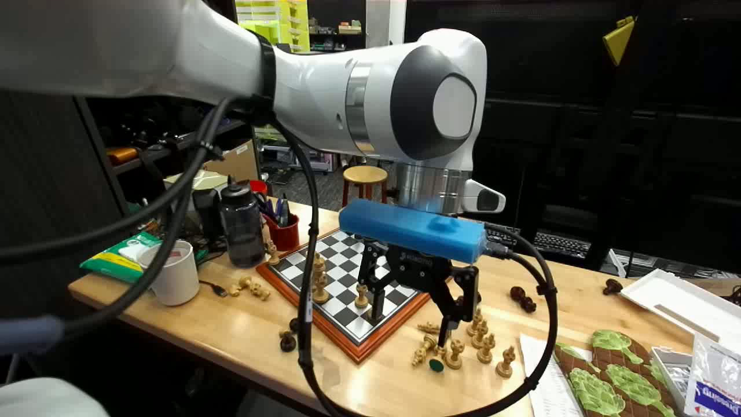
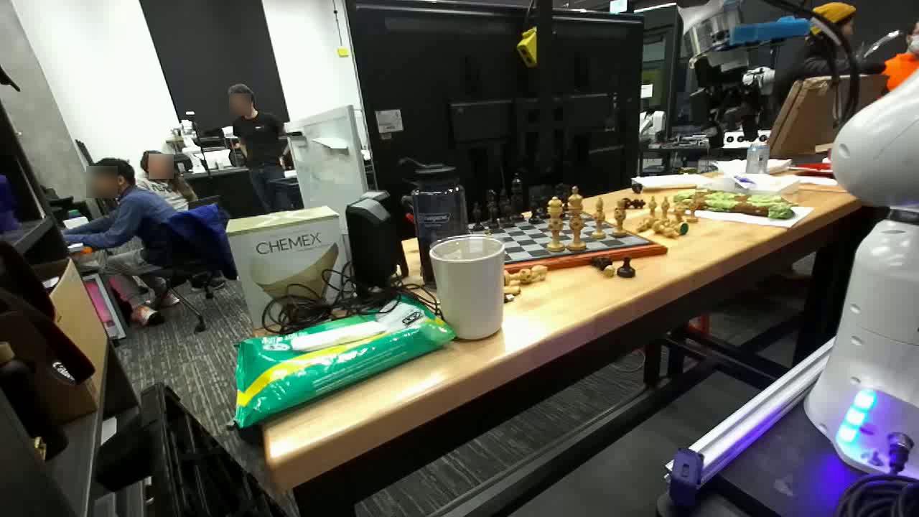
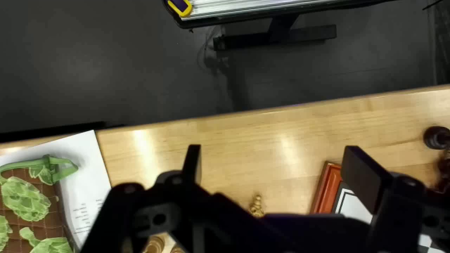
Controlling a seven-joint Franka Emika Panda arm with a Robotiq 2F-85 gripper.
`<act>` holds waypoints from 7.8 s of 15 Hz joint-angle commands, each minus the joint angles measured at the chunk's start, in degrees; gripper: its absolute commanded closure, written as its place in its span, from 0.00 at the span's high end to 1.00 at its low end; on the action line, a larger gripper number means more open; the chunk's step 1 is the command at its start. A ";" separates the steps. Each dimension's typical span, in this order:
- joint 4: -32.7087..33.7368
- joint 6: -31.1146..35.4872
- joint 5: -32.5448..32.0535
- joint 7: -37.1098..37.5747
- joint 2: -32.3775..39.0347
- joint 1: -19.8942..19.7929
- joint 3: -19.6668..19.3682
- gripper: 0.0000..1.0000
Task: Put the dark brown chess piece on the board
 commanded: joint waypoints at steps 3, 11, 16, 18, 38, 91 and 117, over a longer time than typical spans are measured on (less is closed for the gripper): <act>0.11 -0.08 -0.06 0.10 0.00 0.24 -0.17 1.00; 2.71 -0.11 -0.29 -0.88 3.04 1.12 0.18 1.00; 11.05 0.98 -0.57 -3.83 11.90 3.73 0.93 1.00; 15.43 2.39 -0.64 -5.44 16.41 4.60 1.30 1.00; 40.44 14.13 8.37 -11.15 36.59 3.87 3.79 1.00; 107.41 -2.89 15.86 -23.64 91.48 -7.03 12.74 1.00; 118.06 -9.93 14.27 -24.71 95.34 -7.33 12.01 0.00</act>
